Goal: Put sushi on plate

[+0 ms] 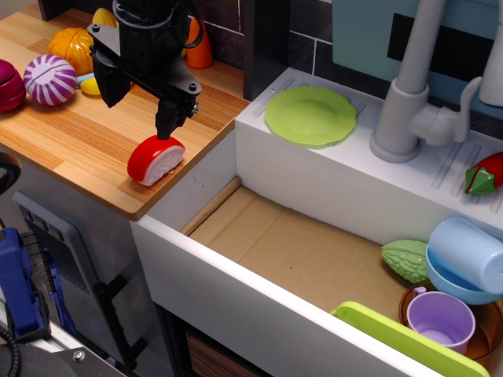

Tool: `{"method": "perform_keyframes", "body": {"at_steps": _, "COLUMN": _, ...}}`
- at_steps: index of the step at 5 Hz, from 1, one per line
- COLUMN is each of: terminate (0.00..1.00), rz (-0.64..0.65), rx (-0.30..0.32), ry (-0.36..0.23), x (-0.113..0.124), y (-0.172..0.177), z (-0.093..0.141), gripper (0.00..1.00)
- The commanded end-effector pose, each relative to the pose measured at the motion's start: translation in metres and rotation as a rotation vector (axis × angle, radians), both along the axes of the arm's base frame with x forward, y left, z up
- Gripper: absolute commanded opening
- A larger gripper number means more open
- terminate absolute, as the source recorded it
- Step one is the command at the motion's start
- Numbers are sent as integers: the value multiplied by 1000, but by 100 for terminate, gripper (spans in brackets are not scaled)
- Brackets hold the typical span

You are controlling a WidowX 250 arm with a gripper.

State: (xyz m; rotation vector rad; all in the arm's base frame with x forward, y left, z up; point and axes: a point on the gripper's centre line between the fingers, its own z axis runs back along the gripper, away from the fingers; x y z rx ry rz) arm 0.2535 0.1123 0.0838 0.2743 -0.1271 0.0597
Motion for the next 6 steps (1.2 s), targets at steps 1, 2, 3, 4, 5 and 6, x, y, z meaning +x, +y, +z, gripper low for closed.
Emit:
{"method": "perform_keyframes", "body": {"at_steps": 1, "terminate": 0, "rz": 0, "rx": 0, "ry": 0, "x": 0, "y": 0, "z": 0, "gripper": 100}}
{"method": "perform_keyframes", "body": {"at_steps": 2, "terminate": 0, "rz": 0, "rx": -17, "ry": -20, "x": 0, "y": 6, "z": -10, "gripper": 100}}
{"method": "perform_keyframes", "body": {"at_steps": 3, "terminate": 0, "rz": -3, "rx": -29, "ry": -47, "x": -2, "y": 8, "z": -21, "gripper": 100}}
{"method": "perform_keyframes", "body": {"at_steps": 4, "terminate": 0, "rz": -2, "rx": -33, "ry": -67, "x": -3, "y": 9, "z": -27, "gripper": 100}}
{"method": "perform_keyframes", "body": {"at_steps": 5, "terminate": 0, "rz": -2, "rx": -48, "ry": -86, "x": -4, "y": 11, "z": -35, "gripper": 100}}
{"method": "perform_keyframes", "body": {"at_steps": 6, "terminate": 0, "rz": -25, "rx": -58, "ry": -112, "x": -2, "y": 19, "z": -48, "gripper": 100}}
